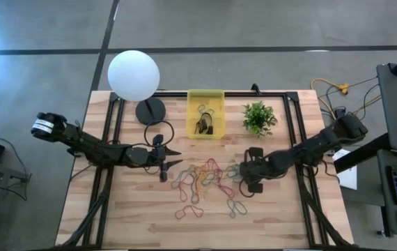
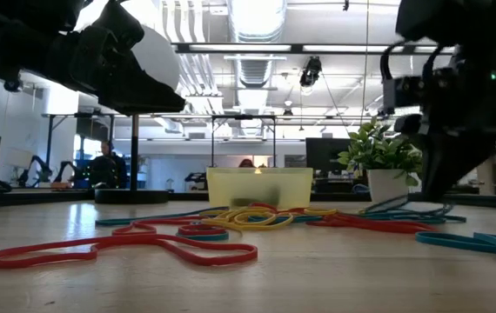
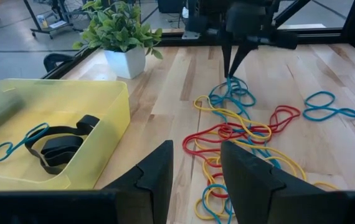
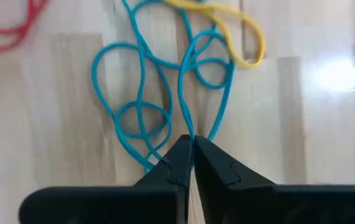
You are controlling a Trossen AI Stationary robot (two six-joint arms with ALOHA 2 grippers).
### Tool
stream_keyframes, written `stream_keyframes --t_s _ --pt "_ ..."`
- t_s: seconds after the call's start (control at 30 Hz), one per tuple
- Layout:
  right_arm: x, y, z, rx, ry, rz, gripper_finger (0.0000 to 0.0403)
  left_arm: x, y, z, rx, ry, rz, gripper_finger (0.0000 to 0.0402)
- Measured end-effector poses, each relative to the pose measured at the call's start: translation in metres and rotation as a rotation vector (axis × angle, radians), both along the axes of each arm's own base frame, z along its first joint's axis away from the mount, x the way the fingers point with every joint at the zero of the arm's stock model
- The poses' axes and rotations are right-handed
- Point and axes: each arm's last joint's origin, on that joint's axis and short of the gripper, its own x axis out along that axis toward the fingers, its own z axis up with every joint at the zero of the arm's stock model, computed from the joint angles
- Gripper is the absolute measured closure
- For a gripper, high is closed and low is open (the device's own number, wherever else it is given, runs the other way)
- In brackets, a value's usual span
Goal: Pick and place rubber bands into bin
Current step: Put the blue rubber band into the yellow bin
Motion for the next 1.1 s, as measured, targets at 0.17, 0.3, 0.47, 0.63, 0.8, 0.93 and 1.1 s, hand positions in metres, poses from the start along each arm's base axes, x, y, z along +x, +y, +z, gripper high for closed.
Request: stream_keyframes --t_s 0.17,0.3,0.47,0.63,0.8,0.93,1.1 --pt "-0.003 -0.002 0.027 -0.02 -0.064 -0.013 0.0395 0.0 0.0 0.0 0.0 0.0 0.0 0.0283" --pt "-0.006 -0.004 0.054 -0.023 -0.157 -0.013 0.0395 0.0 0.0 0.0 0.0 0.0 0.0 0.0283" --pt "-0.014 -0.008 0.087 -0.034 -0.284 0.0 0.0395 0.0 0.0 0.0 0.0 0.0 0.001 0.0283" --pt "-0.019 -0.011 0.118 -0.056 -0.413 0.009 0.0395 0.0 0.0 0.0 0.0 0.001 0.0 0.0283" --pt "-0.017 -0.01 0.132 -0.071 -0.472 0.044 0.0395 0.0 0.0 0.0 0.0 0.001 0.0 0.0283" --pt "-0.009 -0.005 0.119 -0.005 -0.423 0.086 0.0395 0.0 0.0 0.0 0.0 0.001 0.0 0.0283" --pt "0.008 0.004 0.084 0.059 -0.271 0.137 0.0394 0.0 0.0 0.0 0.0 0.0 0.0 0.0283"
